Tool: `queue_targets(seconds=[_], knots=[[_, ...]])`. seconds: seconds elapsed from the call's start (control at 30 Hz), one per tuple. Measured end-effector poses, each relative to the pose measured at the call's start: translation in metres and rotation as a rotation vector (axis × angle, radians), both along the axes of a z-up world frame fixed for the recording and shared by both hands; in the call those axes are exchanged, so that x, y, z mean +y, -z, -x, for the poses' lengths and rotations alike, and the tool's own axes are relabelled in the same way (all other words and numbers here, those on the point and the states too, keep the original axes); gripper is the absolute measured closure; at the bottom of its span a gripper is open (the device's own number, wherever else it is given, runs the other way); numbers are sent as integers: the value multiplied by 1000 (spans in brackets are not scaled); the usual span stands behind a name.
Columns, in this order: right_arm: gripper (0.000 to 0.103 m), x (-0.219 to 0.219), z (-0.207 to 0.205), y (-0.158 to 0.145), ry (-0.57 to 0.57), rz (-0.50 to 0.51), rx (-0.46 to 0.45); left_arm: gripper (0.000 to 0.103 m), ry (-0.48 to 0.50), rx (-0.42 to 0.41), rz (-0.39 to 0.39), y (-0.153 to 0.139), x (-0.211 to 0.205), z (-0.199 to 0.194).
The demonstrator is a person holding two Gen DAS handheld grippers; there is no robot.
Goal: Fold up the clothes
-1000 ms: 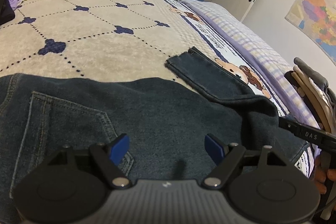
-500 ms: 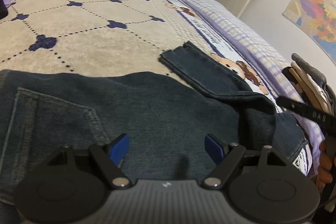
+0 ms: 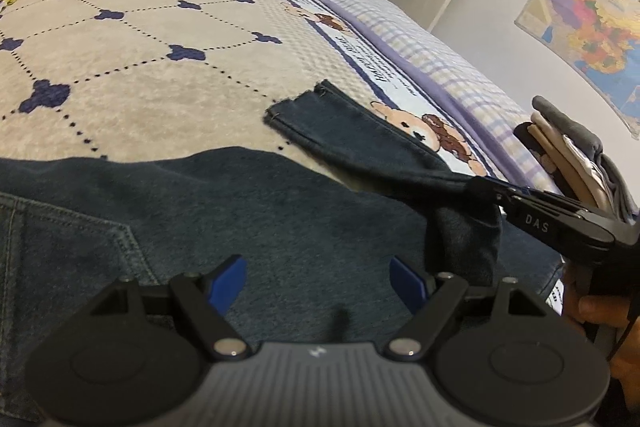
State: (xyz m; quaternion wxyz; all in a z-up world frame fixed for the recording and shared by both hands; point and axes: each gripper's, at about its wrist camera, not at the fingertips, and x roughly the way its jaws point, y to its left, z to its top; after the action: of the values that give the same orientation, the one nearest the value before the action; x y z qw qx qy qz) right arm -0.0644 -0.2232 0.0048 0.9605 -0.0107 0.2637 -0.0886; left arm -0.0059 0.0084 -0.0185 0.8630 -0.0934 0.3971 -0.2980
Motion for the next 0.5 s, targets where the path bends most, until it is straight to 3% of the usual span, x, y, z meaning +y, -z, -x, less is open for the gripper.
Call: queue_targets(seconds=[0.37,0.5], knots=[[93,-37,46,12,138,-28,79,22,51,4,-21,5,-17,1],[103,-45,55,30,190,5,152,22,53,6,-26,6,-16,2]])
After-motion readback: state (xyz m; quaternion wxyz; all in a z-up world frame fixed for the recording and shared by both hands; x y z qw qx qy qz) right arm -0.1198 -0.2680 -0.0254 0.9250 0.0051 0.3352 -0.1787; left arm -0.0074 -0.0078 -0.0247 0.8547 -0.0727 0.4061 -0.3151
